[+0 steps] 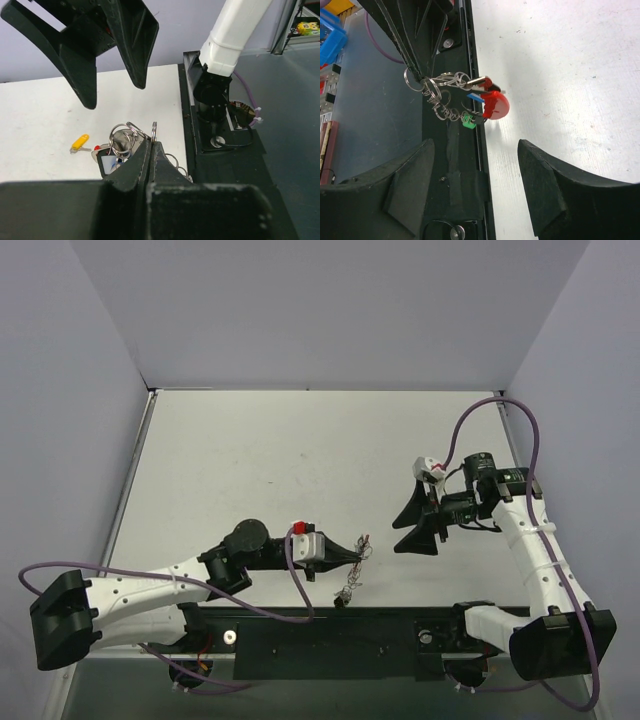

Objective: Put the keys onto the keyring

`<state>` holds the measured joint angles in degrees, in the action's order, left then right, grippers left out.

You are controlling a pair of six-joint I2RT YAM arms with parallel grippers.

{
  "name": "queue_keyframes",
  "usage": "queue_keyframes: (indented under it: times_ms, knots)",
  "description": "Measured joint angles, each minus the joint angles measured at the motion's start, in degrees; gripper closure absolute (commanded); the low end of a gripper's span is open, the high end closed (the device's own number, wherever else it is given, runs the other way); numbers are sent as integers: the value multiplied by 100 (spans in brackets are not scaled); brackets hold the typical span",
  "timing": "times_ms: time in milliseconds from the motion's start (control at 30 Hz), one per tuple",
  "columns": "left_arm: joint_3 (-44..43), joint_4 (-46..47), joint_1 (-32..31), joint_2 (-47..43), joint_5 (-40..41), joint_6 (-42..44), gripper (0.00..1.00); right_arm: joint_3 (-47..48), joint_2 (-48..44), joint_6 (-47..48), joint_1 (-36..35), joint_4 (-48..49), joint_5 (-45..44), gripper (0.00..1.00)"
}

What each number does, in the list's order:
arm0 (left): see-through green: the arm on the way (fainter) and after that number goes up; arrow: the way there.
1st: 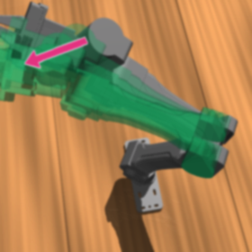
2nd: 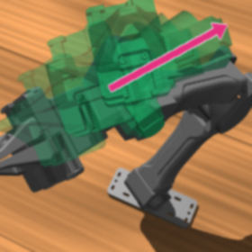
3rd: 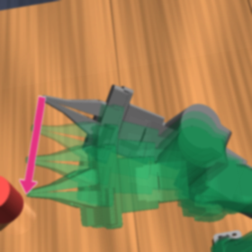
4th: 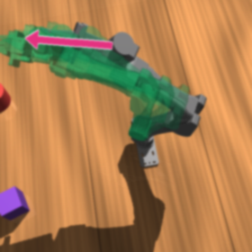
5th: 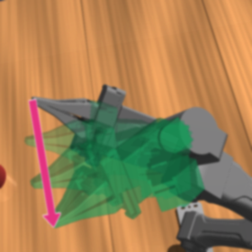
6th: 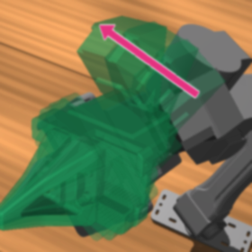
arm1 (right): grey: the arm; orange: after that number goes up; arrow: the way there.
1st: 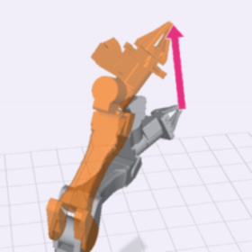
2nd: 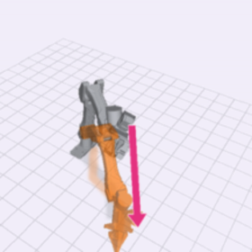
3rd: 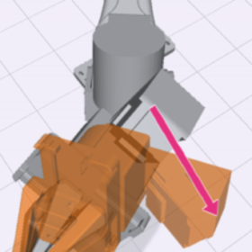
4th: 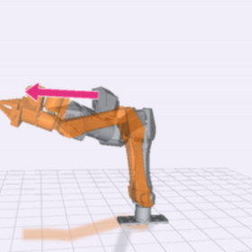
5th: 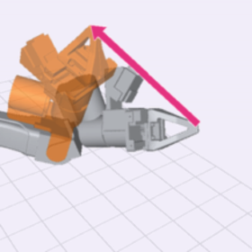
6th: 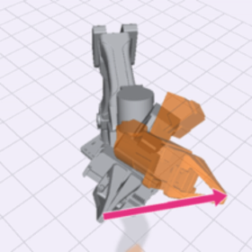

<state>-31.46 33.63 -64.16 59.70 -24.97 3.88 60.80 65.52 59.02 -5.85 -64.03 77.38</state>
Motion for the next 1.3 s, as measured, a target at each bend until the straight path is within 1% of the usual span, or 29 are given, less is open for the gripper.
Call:
queue_keyframes:
  times_ms: [300, 533, 800, 900, 1067, 1200, 1300]
  knots:
    - [-28, 155, 247, 162, -446, -584, 100, 0, -149, 92, -28, -17, 46, 37]
    - [-28, 656, 551, 420, -763, -1403, 100, 0, -149, 210, -57, -46, 44, 37]
    - [-142, 822, 1054, 487, -1217, -2354, 100, 20, -133, 289, -15, -90, -9, 37]
    - [-267, 752, 1150, 546, -1335, -2616, 100, 243, -33, 546, -114, -380, -201, 36]
    - [-345, 846, 1228, 581, -1674, -3005, 100, 1156, 302, 1467, -697, -874, -708, 36]
    - [-382, 1390, 1335, 785, -2199, -3484, 100, 1644, 461, 1814, -870, -979, -776, 36]
    - [-450, 1991, 1370, 1003, -2686, -3904, 100, 1729, 476, 1899, -872, -1019, -802, 36]
